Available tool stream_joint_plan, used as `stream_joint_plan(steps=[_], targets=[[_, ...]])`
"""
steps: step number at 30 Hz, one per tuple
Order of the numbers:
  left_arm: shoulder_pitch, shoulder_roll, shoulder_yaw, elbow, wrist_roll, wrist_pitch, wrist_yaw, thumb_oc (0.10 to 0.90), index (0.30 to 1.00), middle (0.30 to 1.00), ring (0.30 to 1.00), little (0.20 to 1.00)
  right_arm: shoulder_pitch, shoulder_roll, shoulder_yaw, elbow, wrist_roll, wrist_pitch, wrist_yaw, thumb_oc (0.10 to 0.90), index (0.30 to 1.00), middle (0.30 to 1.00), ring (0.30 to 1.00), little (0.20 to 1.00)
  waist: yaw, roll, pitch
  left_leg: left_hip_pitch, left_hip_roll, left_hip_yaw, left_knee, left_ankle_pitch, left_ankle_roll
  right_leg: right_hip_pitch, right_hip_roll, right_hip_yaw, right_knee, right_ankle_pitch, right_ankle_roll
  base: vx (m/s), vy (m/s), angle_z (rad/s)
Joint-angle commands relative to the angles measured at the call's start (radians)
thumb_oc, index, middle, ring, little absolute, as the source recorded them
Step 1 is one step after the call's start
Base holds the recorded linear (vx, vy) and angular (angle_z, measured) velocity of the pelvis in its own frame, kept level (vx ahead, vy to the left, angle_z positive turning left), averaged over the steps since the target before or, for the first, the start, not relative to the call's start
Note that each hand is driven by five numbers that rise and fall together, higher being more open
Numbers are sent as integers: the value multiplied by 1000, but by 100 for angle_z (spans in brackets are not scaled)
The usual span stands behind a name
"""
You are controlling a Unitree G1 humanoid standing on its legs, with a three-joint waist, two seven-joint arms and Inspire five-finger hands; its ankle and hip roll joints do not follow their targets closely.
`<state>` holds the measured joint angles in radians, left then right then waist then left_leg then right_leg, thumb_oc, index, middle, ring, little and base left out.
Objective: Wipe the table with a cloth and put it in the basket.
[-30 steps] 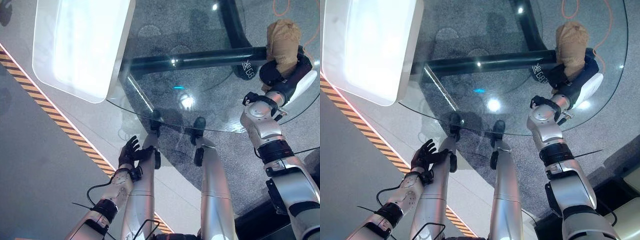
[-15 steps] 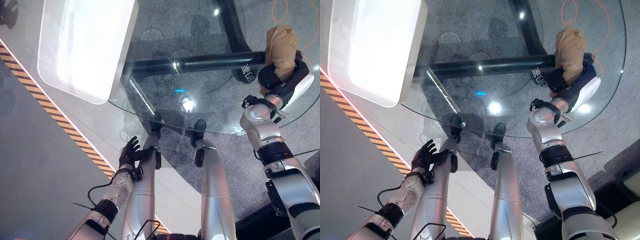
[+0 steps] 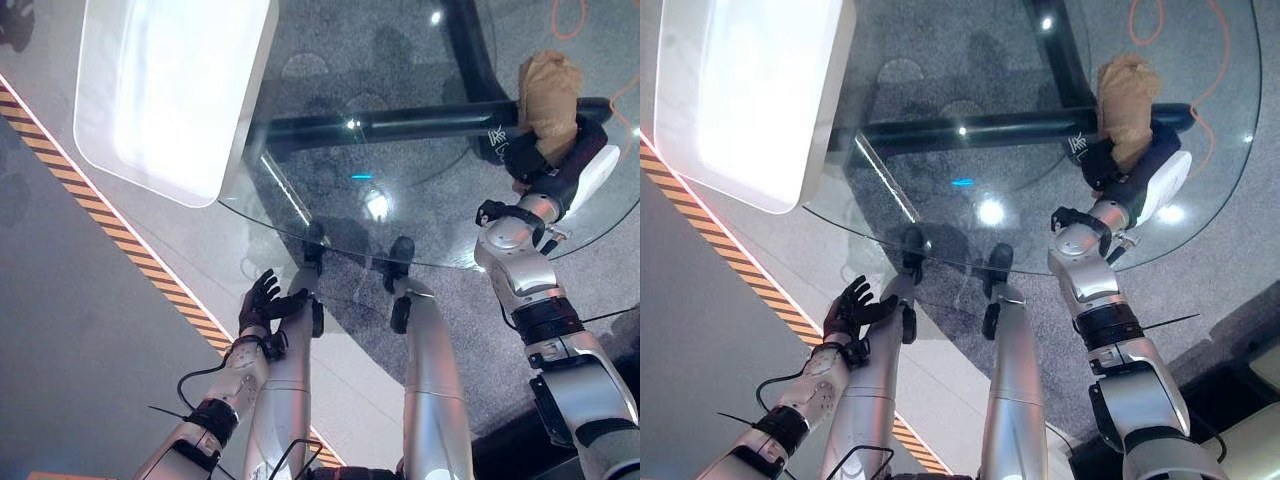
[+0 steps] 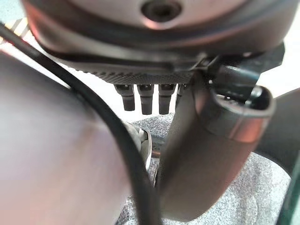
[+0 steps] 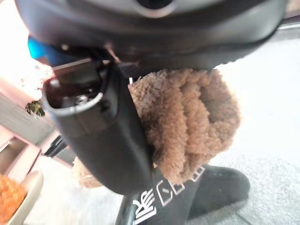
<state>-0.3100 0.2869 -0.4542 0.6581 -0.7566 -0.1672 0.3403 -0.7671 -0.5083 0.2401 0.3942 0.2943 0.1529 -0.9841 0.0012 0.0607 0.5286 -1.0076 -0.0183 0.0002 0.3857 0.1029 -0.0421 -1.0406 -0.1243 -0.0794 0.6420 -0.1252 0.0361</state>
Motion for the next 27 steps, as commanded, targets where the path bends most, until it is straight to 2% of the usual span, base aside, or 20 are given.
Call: stream_joint_plan(steps=[1, 2, 8, 17, 27], targets=[[114, -72, -45, -35, 23, 4, 4, 800, 900, 900, 900, 900, 25, 22, 109, -151, -71, 16, 195, 100, 300, 300, 300, 200, 18, 28, -9, -36, -71, 64, 131, -152, 63, -26, 47, -27, -206, 192, 14, 0, 0, 0], [135, -75, -52, -37, 23, 5, 4, 800, 900, 900, 900, 900, 47, 36, 131, -160, -99, 19, 234, 100, 300, 300, 300, 200, 22, 31, -9, -2, -68, 60, 140, -186, 58, 5, 52, -24, -191, 157, 19, 0, 0, 0], [144, -85, -60, -36, 36, 7, -1, 800, 900, 900, 900, 900, 47, 86, 227, -189, -187, 36, 376, 100, 300, 300, 300, 200, 31, 41, -9, -3, -70, 63, 139, -182, 57, 4, 48, -31, -192, 151, 16, 5, 11, -1], [140, -88, -67, -35, 40, 13, -15, 800, 900, 900, 900, 900, 26, 121, 306, -186, -205, 42, 446, 100, 300, 300, 300, 200, 40, 50, -9, 3, -73, 72, 137, -178, 55, 13, 40, -40, -198, 146, 15, -2, 10, 0], [122, -94, -80, -36, 30, 29, -5, 800, 900, 900, 900, 900, 1, 143, 363, -182, -179, 39, 451, 100, 300, 300, 300, 200, 48, 54, -9, 3, -75, 76, 139, -177, 58, 8, 34, -44, -188, 146, 18, 3, 13, 2]])
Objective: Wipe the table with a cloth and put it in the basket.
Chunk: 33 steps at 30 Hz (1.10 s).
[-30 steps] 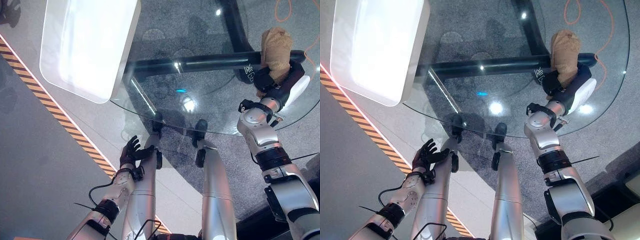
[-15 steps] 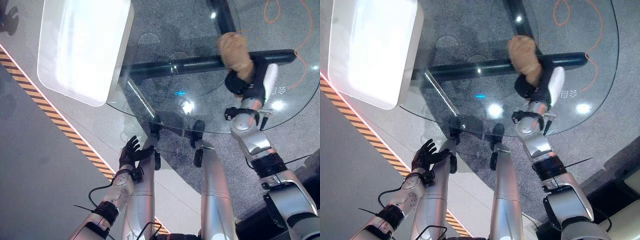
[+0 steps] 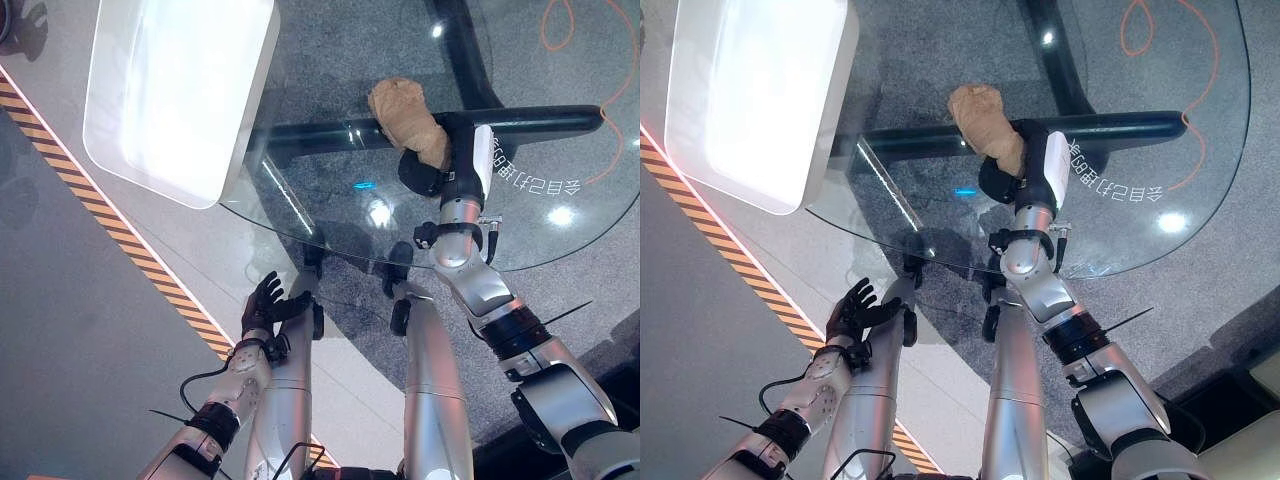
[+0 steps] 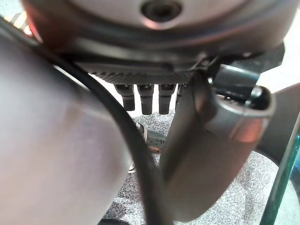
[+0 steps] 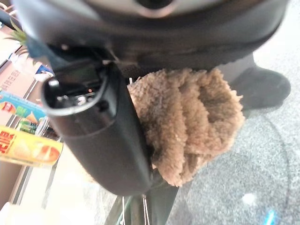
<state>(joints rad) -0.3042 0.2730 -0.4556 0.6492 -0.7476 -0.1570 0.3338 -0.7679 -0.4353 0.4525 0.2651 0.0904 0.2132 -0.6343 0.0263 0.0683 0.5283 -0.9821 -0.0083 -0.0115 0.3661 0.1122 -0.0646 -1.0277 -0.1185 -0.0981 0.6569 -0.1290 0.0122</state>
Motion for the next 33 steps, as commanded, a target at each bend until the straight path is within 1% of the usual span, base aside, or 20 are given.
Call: stream_joint_plan(steps=[1, 5, 10, 13, 17, 23, 26, 27, 31, 33], targets=[[116, -82, -77, -26, 23, 19, 0, 800, 900, 900, 900, 900, 0, 74, 155, -54, 23, -17, 104, 100, 300, 300, 300, 200, 25, 47, -8, -23, -85, 88, 158, -185, 81, -6, 27, -26, -202, 149, 42, 7, 21, 4], [113, -84, -80, -28, 21, 24, 7, 800, 900, 900, 900, 900, -1, 78, 171, -60, 13, -12, 138, 100, 300, 300, 300, 200, 27, 46, -8, -25, -86, 86, 158, -184, 81, -9, 24, -26, -201, 149, 43, 6, 11, 3], [110, -82, -82, -22, 19, 25, 1, 800, 900, 900, 900, 900, -10, 79, 202, -81, 15, -18, 224, 100, 300, 300, 300, 200, 30, 46, -8, -27, -86, 86, 158, -183, 83, -14, 21, -29, -195, 148, 44, 4, 0, 2], [110, -79, -85, -26, 20, 29, 1, 800, 900, 900, 900, 900, -15, 79, 221, -100, 48, -14, 253, 100, 300, 300, 300, 200, 34, 45, -8, -30, -87, 84, 159, -182, 82, -16, 19, -32, -192, 148, 44, 6, -4, 6], [108, -77, -83, -23, 21, 32, -5, 800, 900, 900, 900, 900, -21, 83, 240, -109, 48, -15, 278, 100, 300, 300, 300, 200, 37, 45, -8, -30, -88, 83, 158, -180, 82, -16, 18, -35, -192, 148, 44, 1, -7, 10], [103, -74, -85, -18, 15, 35, -9, 800, 900, 900, 900, 900, -28, 88, 254, -102, 51, -13, 254, 100, 300, 300, 300, 200, 39, 45, -8, -32, -84, 84, 162, -181, 82, -20, 15, -36, -183, 145, 44, 1, -4, 2], [102, -76, -85, -19, 16, 39, -2, 800, 900, 900, 900, 900, -27, 84, 245, -98, 78, -16, 216, 100, 300, 300, 300, 200, 38, 45, -8, -31, -82, 85, 160, -180, 83, -20, 14, -36, -185, 148, 45, 0, 0, 0], [102, -75, -86, -16, 17, 38, -3, 800, 900, 900, 900, 900, -26, 82, 238, -91, 98, -28, 198, 100, 300, 300, 300, 200, 37, 45, -8, -30, -82, 85, 160, -180, 83, -19, 14, -35, -188, 151, 45, 0, 0, 0], [102, -73, -89, -9, 13, 35, -1, 800, 900, 900, 900, 900, -29, 78, 221, -89, 92, -37, 178, 100, 300, 300, 300, 200, 34, 45, -8, -28, -80, 87, 159, -180, 82, -20, 15, -34, -189, 154, 46, 0, 0, 0], [104, -76, -87, -4, 13, 32, 2, 800, 900, 900, 900, 900, -27, 80, 201, -86, 100, -35, 128, 100, 300, 300, 300, 200, 32, 45, -8, -29, -78, 90, 160, -181, 83, -24, 15, -33, -183, 155, 46, 0, 0, 0]])
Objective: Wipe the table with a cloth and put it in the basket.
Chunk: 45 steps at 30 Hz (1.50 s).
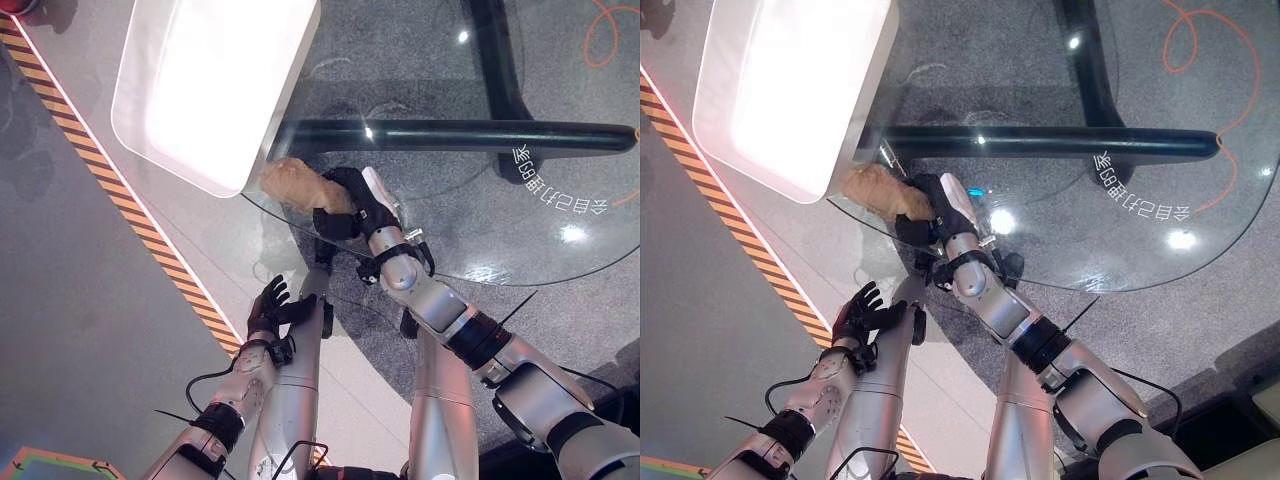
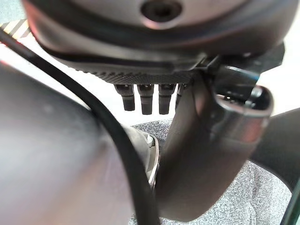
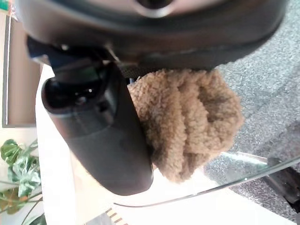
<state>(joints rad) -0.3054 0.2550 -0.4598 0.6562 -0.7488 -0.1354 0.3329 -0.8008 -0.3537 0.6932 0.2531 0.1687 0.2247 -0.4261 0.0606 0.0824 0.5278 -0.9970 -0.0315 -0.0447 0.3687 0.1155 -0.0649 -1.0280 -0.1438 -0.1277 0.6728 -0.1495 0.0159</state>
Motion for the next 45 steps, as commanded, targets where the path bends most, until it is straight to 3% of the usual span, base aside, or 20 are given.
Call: stream_joint_plan(steps=[1, 9, 16, 25, 29, 33, 37, 45], targets=[[106, -58, -82, -12, 13, 11, 3, 800, 900, 900, 900, 900, 6, -2, -43, -73, 22, -48, -86, 100, 300, 300, 300, 200, -3, 30, -8, -13, -54, 123, 158, -185, 84, -23, 40, -3, -199, 175, 42, 0, 0, 0], [109, -69, -70, 18, 14, 3, 1, 800, 900, 900, 900, 900, -13, -29, -125, -47, 17, -1, -236, 100, 300, 300, 300, 200, -9, 25, -8, -1, -47, 128, 152, -188, 83, -11, 46, -1, -209, 180, 43, 0, 0, 0], [126, -60, -56, 23, 19, -11, -1, 800, 900, 900, 900, 900, -56, -120, -245, -29, 44, 78, -341, 100, 300, 300, 300, 200, -14, 15, -8, 5, -39, 125, 152, -199, 84, -8, 54, 5, -209, 183, 46, 2, -9, 0], [174, -8, -45, -7, 17, -27, -22, 800, 900, 900, 900, 900, -91, -324, -367, 81, 118, 82, -387, 100, 300, 300, 300, 200, -15, 1, -8, 6, -41, 113, 149, -214, 83, -5, 66, 6, -221, 185, 50, 0, -21, -2], [184, 11, -36, -13, 9, -48, -36, 800, 900, 900, 900, 900, -78, -387, -386, 112, 176, 50, -422, 100, 300, 300, 300, 200, -20, -5, -8, 1, -39, 113, 145, -215, 85, -8, 70, 7, -227, 187, 49, -3, -6, -2], [197, 30, -34, -24, -2, -58, -47, 800, 900, 900, 900, 900, -40, -424, -432, 148, 250, -27, -488, 100, 300, 300, 300, 200, -26, -6, -8, 0, -40, 112, 144, -219, 85, -5, 74, 11, -236, 188, 51, -1, -9, -7], [208, 51, -28, -41, -4, -59, -49, 800, 900, 900, 900, 900, 0, -463, -483, 178, 270, -76, -597, 100, 300, 300, 300, 200, -35, -11, -8, -2, -37, 114, 143, -223, 90, -4, 79, 17, -241, 193, 54, -1, -22, -4], [225, 83, -26, -69, -16, -70, -41, 800, 900, 900, 900, 900, 61, -495, -569, 231, 334, -193, -698, 100, 300, 300, 300, 200, -45, -1, -8, -1, -43, 116, 127, -221, 89, 0, 89, 31, -268, 200, 57, -6, -8, -6]])
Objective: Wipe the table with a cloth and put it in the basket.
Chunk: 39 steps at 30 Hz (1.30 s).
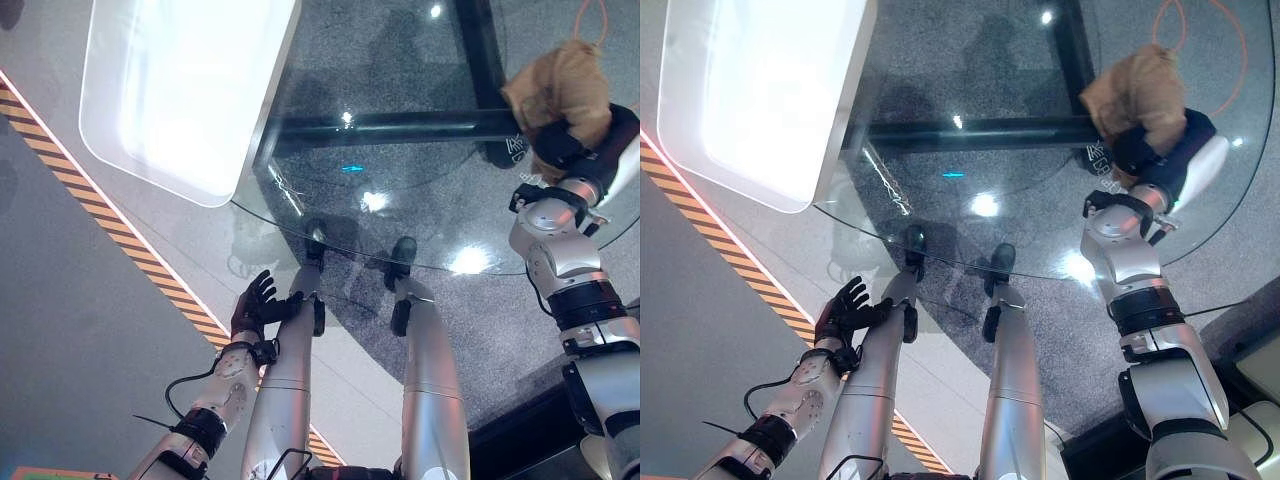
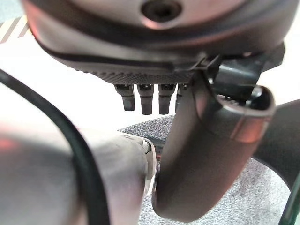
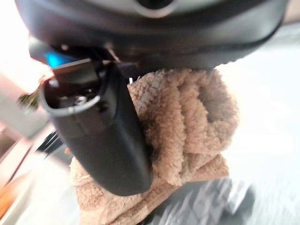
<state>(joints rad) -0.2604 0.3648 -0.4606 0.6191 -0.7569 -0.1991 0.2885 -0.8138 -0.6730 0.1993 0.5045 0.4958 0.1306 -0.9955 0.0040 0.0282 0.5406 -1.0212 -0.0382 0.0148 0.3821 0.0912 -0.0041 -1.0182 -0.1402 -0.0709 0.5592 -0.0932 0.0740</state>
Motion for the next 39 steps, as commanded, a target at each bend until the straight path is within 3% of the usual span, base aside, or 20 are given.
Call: stream_joint_plan(steps=[1, 10, 13, 14, 15, 16, 18, 20, 21, 23, 24, 25, 28, 36, 39], targets=[[181, -27, -27, -32, -9, -6, 5, 800, 900, 900, 900, 900, 75, -175, -77, -19, 9, -107, -135, 100, 300, 300, 300, 200, 11, 54, -21, 23, -36, 57, 114, -197, 29, -10, 86, -25, -155, 144, -1, -6, 24, -4], [160, -32, -43, -51, -26, -12, 1, 800, 900, 900, 900, 900, 34, -153, -69, -27, -9, -161, -166, 100, 300, 300, 300, 200, 16, 72, -21, 12, -44, 58, 99, -181, 28, -16, 83, -20, -175, 150, -4, -4, 10, -1], [157, -37, -48, -51, -22, -4, 8, 800, 900, 900, 900, 900, 5, -140, -48, -49, -43, -135, -145, 100, 300, 300, 300, 200, 20, 73, -21, 22, -47, 54, 96, -186, 29, -8, 84, -20, -173, 143, -4, -17, 1, 0], [139, -37, -43, -53, -22, -4, 10, 800, 900, 900, 900, 900, -15, -143, -48, -57, -49, -130, -146, 100, 300, 300, 300, 200, 17, 70, -21, -11, -50, 61, 88, -154, 34, -37, 79, -26, -187, 173, -11, 11, 16, 4], [155, -42, -48, -53, -19, 0, 11, 800, 900, 900, 900, 900, -17, -136, -28, -66, -50, -120, -148, 100, 300, 300, 300, 200, 23, 73, -21, 23, -48, 53, 94, -184, 30, -7, 84, -21, -171, 141, -5, -46, 7, 5], [138, -41, -40, -56, -17, 2, 11, 800, 900, 900, 900, 900, -38, -137, -29, -75, -56, -116, -138, 100, 300, 300, 300, 200, 21, 71, -21, -9, -51, 60, 86, -153, 34, -34, 78, -29, -185, 169, -12, 48, 14, 4], [154, -45, -43, -51, -13, 4, 8, 800, 900, 900, 900, 900, -37, -127, -8, -96, -88, -99, -114, 100, 300, 300, 300, 200, 27, 73, -21, 26, -50, 50, 91, -182, 29, -3, 84, -25, -171, 137, -6, 24, 5, 0], [136, -47, -36, -56, -7, 8, 8, 800, 900, 900, 900, 900, -64, -121, 6, -139, -128, -60, -73, 100, 300, 300, 300, 200, 25, 71, -21, -10, -53, 57, 85, -150, 33, -35, 77, -31, -183, 165, -13, -23, 1, 0], [150, -52, -40, -53, -4, 14, 6, 800, 900, 900, 900, 900, -57, -106, 24, -158, -145, -45, -53, 100, 300, 300, 300, 200, 31, 73, -21, 25, -51, 49, 92, -181, 28, -6, 83, -25, -167, 133, -7, 0, 0, 0], [149, -55, -37, -51, 0, 19, 3, 800, 900, 900, 900, 900, -63, -91, 40, -184, -170, -22, -9, 100, 300, 300, 300, 200, 33, 74, -21, 25, -51, 49, 93, -181, 28, -7, 82, -26, -162, 130, -7, 3, 5, 2], [131, -57, -29, -53, 2, 20, 2, 800, 900, 900, 900, 900, -79, -82, 44, -200, -181, -13, 14, 100, 300, 300, 300, 200, 30, 72, -21, -11, -54, 55, 86, -149, 33, -39, 76, -33, -175, 160, -15, 0, 0, 0], [146, -62, -32, -48, 5, 23, 0, 800, 900, 900, 900, 900, -63, -61, 58, -214, -202, 3, 55, 100, 300, 300, 300, 200, 35, 73, -21, 22, -52, 48, 96, -182, 28, -10, 82, -27, -157, 126, -9, 0, 0, 0], [145, -75, -24, -28, 17, 13, -9, 800, 900, 900, 900, 900, -43, -11, 91, -253, -223, 53, 134, 100, 300, 300, 300, 200, 36, 72, -21, 27, -47, 56, 93, -181, 26, -6, 82, -33, -153, 119, -12, 13, -2, 2], [138, -96, -21, -16, 47, 9, -9, 800, 900, 900, 900, 900, 4, 83, 191, -298, -303, 110, 347, 100, 300, 300, 300, 200, 37, 78, -21, 21, -43, 68, 86, -170, 24, -13, 69, -46, -155, 121, -14, -2, -1, 0], [137, -103, -21, 1, 53, 6, -16, 800, 900, 900, 900, 900, 6, 124, 225, -312, -295, 110, 373, 100, 300, 300, 300, 200, 39, 82, -21, 18, -41, 76, 89, -168, 21, -16, 65, -51, -153, 120, -14, 0, 0, 0]])
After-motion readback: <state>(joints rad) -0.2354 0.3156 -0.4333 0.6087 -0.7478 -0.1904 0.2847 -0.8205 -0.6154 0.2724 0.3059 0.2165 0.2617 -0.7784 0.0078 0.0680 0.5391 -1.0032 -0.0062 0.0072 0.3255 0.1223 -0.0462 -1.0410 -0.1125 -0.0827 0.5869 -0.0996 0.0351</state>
